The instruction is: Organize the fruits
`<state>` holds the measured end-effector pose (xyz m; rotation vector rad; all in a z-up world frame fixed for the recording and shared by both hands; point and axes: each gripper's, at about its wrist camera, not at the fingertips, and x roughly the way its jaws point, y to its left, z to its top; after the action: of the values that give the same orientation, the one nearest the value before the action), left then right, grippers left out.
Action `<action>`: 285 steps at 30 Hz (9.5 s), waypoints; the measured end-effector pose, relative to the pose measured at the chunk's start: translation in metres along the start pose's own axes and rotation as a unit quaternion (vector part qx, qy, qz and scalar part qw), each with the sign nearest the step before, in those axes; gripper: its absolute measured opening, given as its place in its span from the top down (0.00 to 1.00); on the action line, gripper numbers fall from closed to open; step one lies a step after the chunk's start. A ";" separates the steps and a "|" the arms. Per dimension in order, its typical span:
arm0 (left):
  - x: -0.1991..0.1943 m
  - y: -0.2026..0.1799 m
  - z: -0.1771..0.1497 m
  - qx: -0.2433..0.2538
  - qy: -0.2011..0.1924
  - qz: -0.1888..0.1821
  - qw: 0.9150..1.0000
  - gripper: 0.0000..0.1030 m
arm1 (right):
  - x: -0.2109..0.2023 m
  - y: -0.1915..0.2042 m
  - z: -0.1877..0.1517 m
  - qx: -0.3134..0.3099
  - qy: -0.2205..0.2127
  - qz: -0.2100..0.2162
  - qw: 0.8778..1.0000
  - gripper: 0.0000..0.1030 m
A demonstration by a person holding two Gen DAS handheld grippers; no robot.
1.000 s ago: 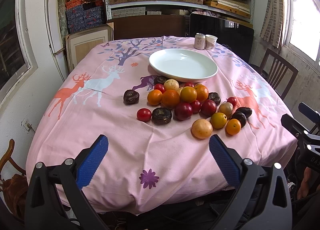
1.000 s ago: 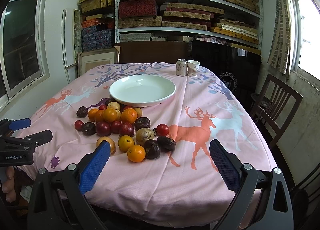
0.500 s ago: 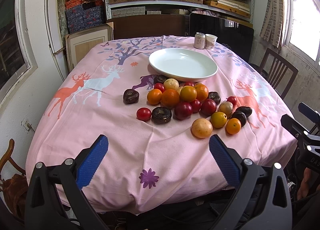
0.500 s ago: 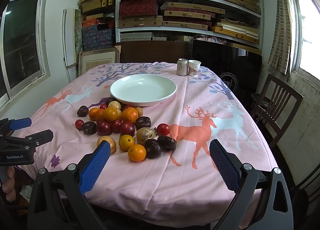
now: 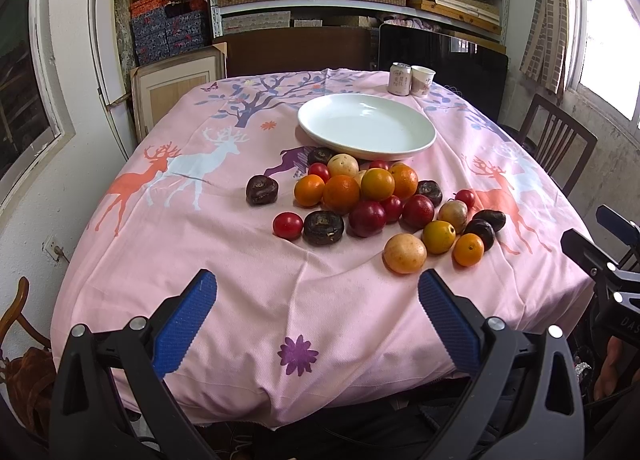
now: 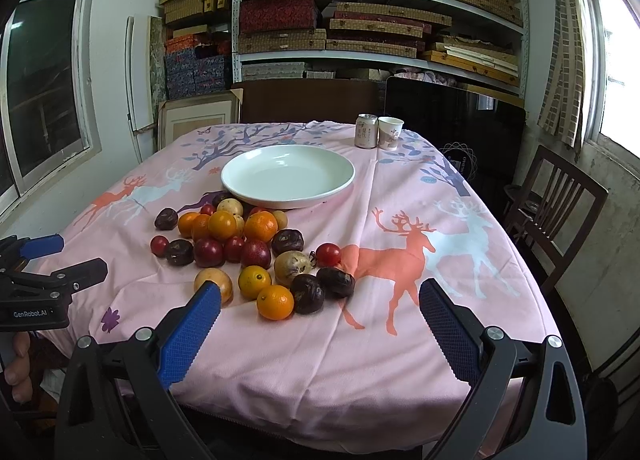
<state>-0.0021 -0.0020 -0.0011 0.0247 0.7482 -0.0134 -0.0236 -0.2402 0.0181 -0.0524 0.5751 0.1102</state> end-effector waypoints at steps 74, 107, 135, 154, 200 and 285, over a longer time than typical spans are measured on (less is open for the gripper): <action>0.088 -0.021 -0.025 0.028 0.006 -0.089 0.996 0.59 | 0.105 0.020 -0.030 -0.050 0.077 0.159 0.983 0.50; 0.159 -0.017 0.128 0.015 0.014 -0.130 0.991 0.58 | 0.195 -0.040 0.111 0.048 0.050 0.177 0.982 0.64; 0.129 0.017 0.036 0.059 0.046 -0.087 0.993 0.15 | 0.167 -0.047 0.031 0.092 0.074 0.166 0.979 0.29; 0.144 0.052 0.017 0.037 0.058 -0.051 0.996 0.39 | 0.155 -0.043 0.013 0.089 0.079 0.149 0.982 0.29; 0.132 0.054 0.019 -0.003 0.028 -0.119 0.993 0.73 | 0.139 0.043 -0.002 -0.106 0.095 0.187 0.972 0.43; 0.142 -0.001 0.011 0.074 0.062 -0.119 0.988 0.62 | 0.137 -0.061 0.004 0.032 0.053 0.132 0.989 0.27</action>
<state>0.1092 -0.0039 -0.0901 0.0782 0.8696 -0.2976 0.0999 -0.2878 -0.0519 0.0805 0.6906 0.3478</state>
